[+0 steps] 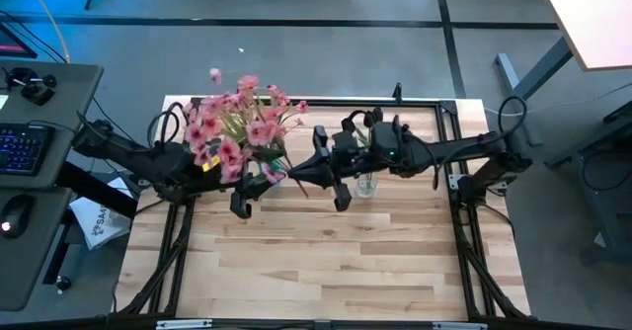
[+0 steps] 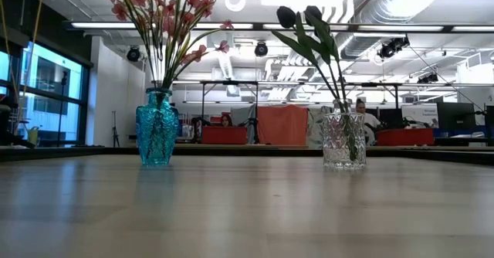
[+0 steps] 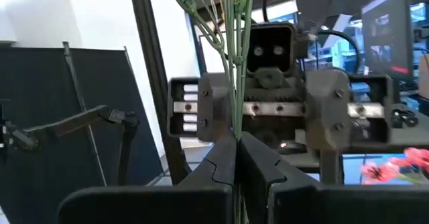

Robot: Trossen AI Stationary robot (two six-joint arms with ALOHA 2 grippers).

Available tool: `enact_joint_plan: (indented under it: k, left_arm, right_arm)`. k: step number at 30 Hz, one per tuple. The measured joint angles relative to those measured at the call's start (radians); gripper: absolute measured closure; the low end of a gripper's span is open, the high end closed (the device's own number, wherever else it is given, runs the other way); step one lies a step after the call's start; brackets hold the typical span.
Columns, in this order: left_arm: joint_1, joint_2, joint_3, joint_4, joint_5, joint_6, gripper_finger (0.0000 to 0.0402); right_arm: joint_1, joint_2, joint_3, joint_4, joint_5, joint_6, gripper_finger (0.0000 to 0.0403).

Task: Sort flowers into vase by color
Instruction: Put the pink flowers into the blue flower vase

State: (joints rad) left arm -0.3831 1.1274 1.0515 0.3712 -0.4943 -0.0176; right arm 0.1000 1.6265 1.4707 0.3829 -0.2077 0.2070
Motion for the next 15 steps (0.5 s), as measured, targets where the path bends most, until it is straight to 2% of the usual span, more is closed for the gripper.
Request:
enact_joint_plan:
  k: [10,15]
  left_arm:
    - [0.004,0.026,0.000,0.029,0.040,-0.008,0.0190]
    - [0.004,0.021,0.000,0.011,0.036,-0.008,0.0225]
  right_arm:
    - [-0.002,0.043,0.016,-0.033,-0.008,0.013,0.0403]
    - [-0.007,0.044,0.016,-0.045,-0.006,0.005,0.0403]
